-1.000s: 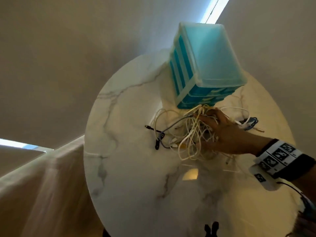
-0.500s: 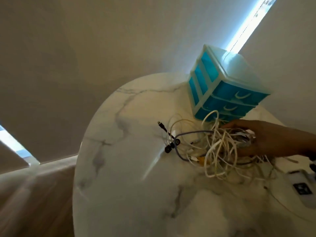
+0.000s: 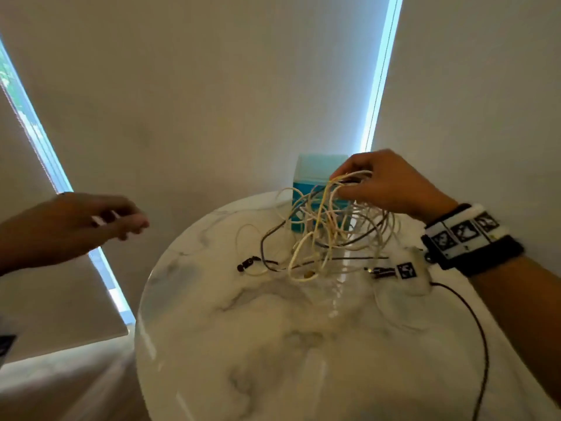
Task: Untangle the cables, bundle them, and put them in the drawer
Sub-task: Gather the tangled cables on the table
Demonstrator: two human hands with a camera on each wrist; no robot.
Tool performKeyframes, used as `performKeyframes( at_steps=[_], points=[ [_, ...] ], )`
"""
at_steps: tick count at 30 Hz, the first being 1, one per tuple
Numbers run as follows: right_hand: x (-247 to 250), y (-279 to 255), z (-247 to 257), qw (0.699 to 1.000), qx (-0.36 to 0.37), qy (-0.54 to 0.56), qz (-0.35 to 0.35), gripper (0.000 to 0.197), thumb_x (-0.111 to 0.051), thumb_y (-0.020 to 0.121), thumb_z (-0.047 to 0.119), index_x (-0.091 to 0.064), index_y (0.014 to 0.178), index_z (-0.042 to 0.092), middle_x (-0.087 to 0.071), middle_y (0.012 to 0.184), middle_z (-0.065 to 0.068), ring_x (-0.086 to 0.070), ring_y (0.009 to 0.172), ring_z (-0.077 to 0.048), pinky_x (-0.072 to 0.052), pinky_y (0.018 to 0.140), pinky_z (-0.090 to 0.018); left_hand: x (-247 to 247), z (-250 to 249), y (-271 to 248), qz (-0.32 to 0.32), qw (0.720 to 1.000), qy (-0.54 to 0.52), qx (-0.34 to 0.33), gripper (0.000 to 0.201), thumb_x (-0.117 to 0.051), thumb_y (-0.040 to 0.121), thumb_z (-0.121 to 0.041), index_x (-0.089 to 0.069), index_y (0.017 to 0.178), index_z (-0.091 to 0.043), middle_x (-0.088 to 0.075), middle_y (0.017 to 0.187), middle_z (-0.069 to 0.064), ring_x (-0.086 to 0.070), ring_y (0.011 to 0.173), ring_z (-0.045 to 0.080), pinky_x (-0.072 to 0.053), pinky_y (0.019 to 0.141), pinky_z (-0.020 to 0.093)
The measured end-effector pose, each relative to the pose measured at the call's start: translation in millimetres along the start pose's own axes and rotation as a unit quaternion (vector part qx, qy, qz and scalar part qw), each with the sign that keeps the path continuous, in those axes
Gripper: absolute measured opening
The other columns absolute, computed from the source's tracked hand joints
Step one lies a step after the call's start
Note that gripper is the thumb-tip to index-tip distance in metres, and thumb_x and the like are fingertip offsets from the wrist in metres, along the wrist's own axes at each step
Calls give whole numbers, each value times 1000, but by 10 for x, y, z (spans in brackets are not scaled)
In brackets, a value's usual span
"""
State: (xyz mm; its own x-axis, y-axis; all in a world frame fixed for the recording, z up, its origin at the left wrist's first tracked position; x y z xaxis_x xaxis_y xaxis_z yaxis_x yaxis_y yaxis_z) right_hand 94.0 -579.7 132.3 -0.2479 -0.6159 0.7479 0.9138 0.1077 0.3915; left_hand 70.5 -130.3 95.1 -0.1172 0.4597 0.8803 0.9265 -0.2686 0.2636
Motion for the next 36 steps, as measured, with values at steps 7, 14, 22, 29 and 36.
performKeyframes(
  at_steps=[7, 14, 22, 29, 36],
  points=[
    [181, -158, 181, 988, 10, 96, -120, 20, -87, 78, 31, -83, 98, 32, -80, 91, 15, -75, 86, 1, -62, 78, -22, -394, -1942, 482, 51, 983, -17, -177, 27, -60, 102, -52, -73, 115, -32, -78, 99, -16, -76, 85, 2, -63, 82, 34],
    [70, -433, 29, 975, -36, 179, -130, 24, -90, 76, 20, -84, 99, 26, -81, 92, 8, -79, 86, -8, -67, 80, -35, -1154, -2368, 842, 55, 982, -67, -168, 93, -81, 74, -77, -40, 150, -43, -52, 138, -17, -64, 89, 0, -48, 72, 21],
    [-392, -662, -640, 943, -128, 302, -46, 30, -86, 90, 19, -78, 118, 24, -81, 114, 1, -77, 109, -19, -63, 89, -34, -1871, -2056, 1217, 94, 985, -48, -138, 27, -87, 80, -38, -73, 101, -29, -75, 99, -11, -63, 72, 2, -49, 68, 30],
    [-176, -874, -1445, 931, -244, 249, -105, 13, -72, 101, 18, -80, 112, 21, -81, 111, 2, -75, 111, -18, -63, 98, -44, -1870, -1639, 1487, 54, 972, -216, -74, 17, -87, 83, -9, -74, 92, -15, -78, 85, 2, -78, 68, 22, -67, 59, 42],
    [-436, -1145, -1930, 930, -345, 124, 26, 27, -67, 95, 1, -81, 102, 22, -70, 115, 1, -67, 109, -21, -60, 97, -36, -2107, -1552, 1506, 201, 972, -104, -62, 66, -84, 87, -49, -52, 141, -25, -57, 140, -4, -73, 99, 20, -65, 84, 40]
  ],
)
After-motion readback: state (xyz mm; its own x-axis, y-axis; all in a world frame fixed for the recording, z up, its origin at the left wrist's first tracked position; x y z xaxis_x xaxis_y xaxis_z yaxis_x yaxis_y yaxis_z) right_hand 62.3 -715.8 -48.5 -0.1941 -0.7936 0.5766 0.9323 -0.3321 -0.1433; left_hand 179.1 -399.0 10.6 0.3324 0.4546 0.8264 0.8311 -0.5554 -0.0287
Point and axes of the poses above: each hand's wrist, its own y-axis towards the middle knuckle, its own x-axis out of the back of the hand, z = x × y, the point moved 10 cm from there along y, towards the middle knuckle
